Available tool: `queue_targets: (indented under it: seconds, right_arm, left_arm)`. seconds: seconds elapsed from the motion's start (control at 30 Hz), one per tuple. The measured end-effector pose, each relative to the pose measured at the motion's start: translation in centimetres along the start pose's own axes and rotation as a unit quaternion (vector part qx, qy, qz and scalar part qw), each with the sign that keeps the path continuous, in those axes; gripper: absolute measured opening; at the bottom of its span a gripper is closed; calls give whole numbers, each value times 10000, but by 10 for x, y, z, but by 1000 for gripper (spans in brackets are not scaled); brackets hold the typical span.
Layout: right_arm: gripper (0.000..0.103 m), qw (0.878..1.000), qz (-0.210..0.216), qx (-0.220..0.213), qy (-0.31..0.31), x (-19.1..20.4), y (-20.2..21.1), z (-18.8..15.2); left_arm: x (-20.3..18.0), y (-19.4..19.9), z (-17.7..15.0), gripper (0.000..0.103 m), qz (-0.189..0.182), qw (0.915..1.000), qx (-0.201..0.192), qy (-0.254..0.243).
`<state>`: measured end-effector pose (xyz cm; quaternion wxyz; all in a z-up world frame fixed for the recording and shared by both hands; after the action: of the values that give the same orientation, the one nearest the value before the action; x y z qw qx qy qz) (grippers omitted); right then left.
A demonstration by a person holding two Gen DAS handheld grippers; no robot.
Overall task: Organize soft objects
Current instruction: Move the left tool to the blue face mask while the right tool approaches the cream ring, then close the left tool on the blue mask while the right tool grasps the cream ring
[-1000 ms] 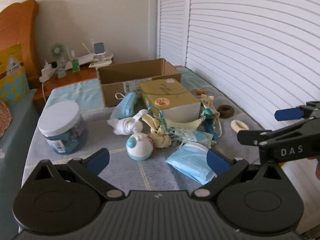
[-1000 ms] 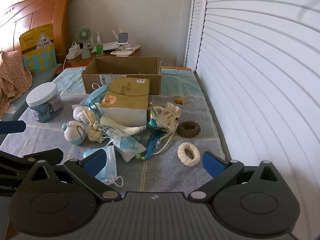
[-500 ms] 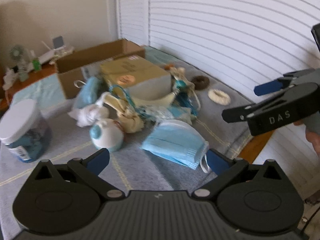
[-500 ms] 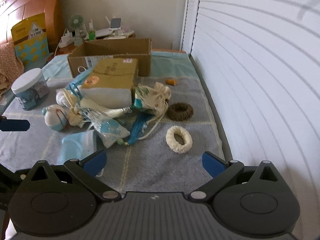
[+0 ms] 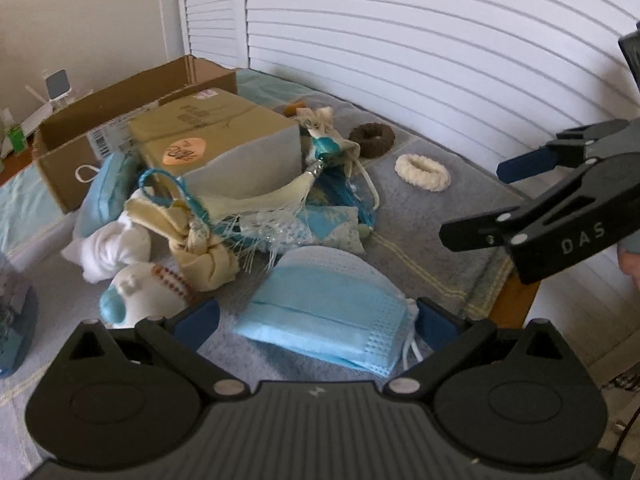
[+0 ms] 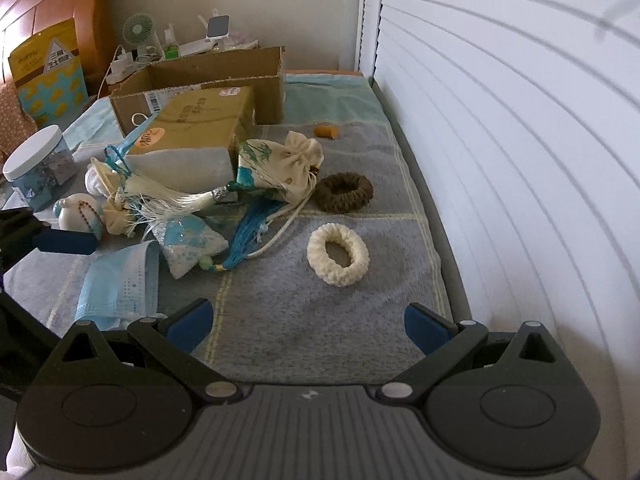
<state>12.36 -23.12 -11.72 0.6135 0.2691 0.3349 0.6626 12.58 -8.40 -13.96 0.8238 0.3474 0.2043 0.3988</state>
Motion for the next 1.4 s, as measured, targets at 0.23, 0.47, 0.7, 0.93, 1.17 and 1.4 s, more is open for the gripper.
queue_targets:
  seconds: [0.23, 0.47, 0.7, 0.93, 1.17, 1.4]
  right_arm:
    - [103, 10000, 59, 7, -44, -3, -3, 1]
    - [103, 10000, 88, -29, -28, -3, -5, 2]
    - [103, 9999, -12, -123, 23, -2, -8, 3]
    - [93, 9993, -151, -266, 194, 0, -14, 9]
    - [76, 9991, -236, -262, 214, 0, -29, 16]
    - [53, 9993, -229, -289, 31, -5, -35, 23]
  left_arm:
    - [-5, -10, 0, 92, -91, 9997, 93, -196]
    - [-9, -5, 0, 77, -166, 9996, 58, -230]
    - [-5, 8, -4, 66, -67, 9999, -37, -75]
    - [8, 31, -12, 66, 75, 9993, -190, 303]
    - [16, 42, -24, 66, 142, 9983, -203, 537]
    - [18, 43, -26, 66, 121, 9980, -215, 579]
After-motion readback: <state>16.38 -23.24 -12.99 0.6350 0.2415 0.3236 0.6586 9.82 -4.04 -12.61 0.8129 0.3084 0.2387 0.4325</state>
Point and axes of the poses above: each gripper's, at about its wrist camera, not at the fingertips, and y roughly against the way its jaws point, x to its left, z to its top, the point moved 9 cm from there along -y, roughly the way its jaws point, and after that the axes turned 3 degrees about -z, right-handed, at the moved point
